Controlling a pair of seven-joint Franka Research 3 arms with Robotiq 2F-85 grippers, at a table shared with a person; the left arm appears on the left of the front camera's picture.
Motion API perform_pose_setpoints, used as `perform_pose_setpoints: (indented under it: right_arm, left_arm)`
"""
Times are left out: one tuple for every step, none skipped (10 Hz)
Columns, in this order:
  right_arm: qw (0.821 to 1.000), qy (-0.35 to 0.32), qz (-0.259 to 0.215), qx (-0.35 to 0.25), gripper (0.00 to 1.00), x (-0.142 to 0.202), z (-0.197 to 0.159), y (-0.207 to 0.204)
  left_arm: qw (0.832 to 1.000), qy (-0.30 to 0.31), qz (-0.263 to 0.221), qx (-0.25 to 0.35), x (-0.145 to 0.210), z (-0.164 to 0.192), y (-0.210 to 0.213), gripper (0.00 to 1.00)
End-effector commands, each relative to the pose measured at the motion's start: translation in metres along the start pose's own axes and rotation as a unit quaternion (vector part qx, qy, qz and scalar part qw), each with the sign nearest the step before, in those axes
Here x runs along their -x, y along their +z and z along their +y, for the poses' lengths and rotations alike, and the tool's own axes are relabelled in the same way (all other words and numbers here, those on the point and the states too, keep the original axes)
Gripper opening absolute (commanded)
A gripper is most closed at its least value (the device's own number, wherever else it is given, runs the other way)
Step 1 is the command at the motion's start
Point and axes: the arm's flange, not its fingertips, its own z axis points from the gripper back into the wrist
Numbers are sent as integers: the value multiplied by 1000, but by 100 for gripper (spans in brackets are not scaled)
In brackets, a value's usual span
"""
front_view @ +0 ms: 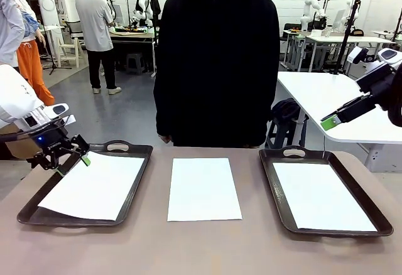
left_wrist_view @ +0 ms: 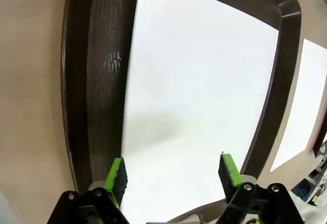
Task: Sort the A4 documents.
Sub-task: Place the A4 Paper in the designated Handle tray.
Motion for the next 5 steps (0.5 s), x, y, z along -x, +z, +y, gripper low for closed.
perform_pose_setpoints:
  right_arm:
    - [1000, -1, -2, 0, 100, 0, 0, -2]
    - [1000, -1, -2, 0, 100, 0, 0, -2]
    - [1000, -1, -2, 0, 100, 0, 0, -2]
    - [1000, -1, -2, 0, 100, 0, 0, -2]
    - [1000, -1, -2, 0, 100, 0, 0, -2]
  left_arm:
    - [1000, 12, -15, -6, 6, 0, 5, 100]
    - [1000, 10, -24, 6, 8, 2, 6, 100]
    - [999, 14, -32, 8, 10, 2, 8, 100]
    - [997, 44, -55, 23, 11, 0, 10, 100]
    - [1000, 3, -15, 1, 1, 1, 8, 100]
